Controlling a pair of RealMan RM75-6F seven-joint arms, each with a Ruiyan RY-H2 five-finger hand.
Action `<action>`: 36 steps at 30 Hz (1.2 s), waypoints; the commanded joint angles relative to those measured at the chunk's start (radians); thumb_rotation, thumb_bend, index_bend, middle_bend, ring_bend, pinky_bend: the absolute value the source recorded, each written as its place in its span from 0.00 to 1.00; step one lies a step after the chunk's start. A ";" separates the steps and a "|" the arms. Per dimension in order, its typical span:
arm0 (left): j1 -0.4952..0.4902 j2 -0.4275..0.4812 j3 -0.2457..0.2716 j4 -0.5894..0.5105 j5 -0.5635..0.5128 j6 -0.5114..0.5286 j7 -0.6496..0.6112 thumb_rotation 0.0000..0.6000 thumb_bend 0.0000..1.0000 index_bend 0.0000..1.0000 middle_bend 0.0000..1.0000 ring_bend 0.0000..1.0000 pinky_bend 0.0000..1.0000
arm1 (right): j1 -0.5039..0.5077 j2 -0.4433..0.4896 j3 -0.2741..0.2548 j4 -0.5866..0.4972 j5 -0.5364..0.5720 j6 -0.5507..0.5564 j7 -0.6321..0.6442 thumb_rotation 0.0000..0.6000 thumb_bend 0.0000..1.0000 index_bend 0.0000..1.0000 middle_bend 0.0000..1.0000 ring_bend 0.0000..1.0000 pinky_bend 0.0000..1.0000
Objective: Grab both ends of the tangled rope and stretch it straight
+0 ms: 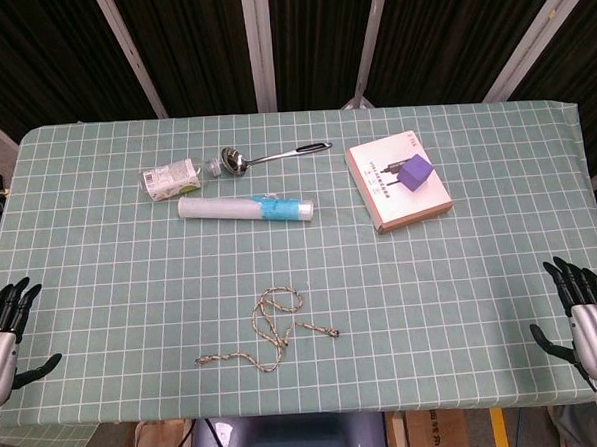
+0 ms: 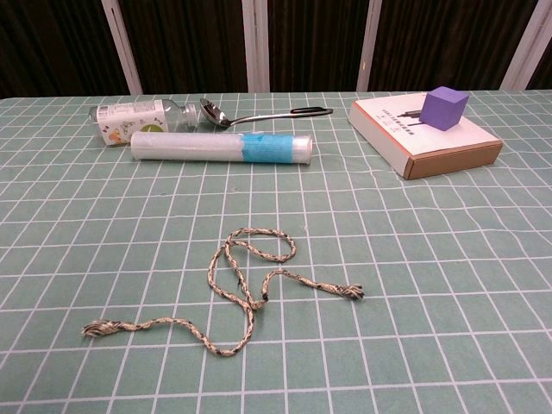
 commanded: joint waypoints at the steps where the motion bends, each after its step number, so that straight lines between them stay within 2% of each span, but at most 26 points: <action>1: 0.000 0.000 0.000 0.000 -0.001 -0.001 0.000 1.00 0.00 0.00 0.00 0.00 0.00 | 0.000 0.000 0.000 0.000 0.000 0.000 0.000 1.00 0.33 0.00 0.00 0.00 0.00; 18: 0.001 0.005 -0.001 -0.007 -0.003 0.001 -0.009 1.00 0.00 0.00 0.00 0.00 0.00 | 0.009 0.004 -0.013 -0.033 -0.043 -0.004 0.013 1.00 0.33 0.00 0.00 0.00 0.00; 26: 0.000 0.007 -0.005 -0.008 -0.005 0.003 -0.015 1.00 0.00 0.00 0.00 0.00 0.00 | 0.067 -0.009 0.019 -0.089 -0.045 -0.054 0.064 1.00 0.34 0.01 0.00 0.00 0.00; 27: -0.001 0.005 -0.004 -0.007 -0.004 0.001 -0.012 1.00 0.00 0.00 0.00 0.00 0.00 | 0.081 -0.013 0.024 -0.096 -0.040 -0.074 0.070 1.00 0.34 0.02 0.00 0.00 0.00; 31: -0.003 0.003 -0.003 -0.006 -0.003 -0.003 -0.003 1.00 0.00 0.00 0.00 0.00 0.00 | 0.135 -0.036 0.043 -0.130 -0.032 -0.139 0.066 1.00 0.33 0.19 0.02 0.00 0.00; 36: -0.003 0.002 -0.005 -0.008 -0.009 -0.006 0.000 1.00 0.00 0.00 0.00 0.00 0.00 | 0.223 -0.110 0.077 -0.187 0.010 -0.247 0.021 1.00 0.33 0.31 0.07 0.00 0.00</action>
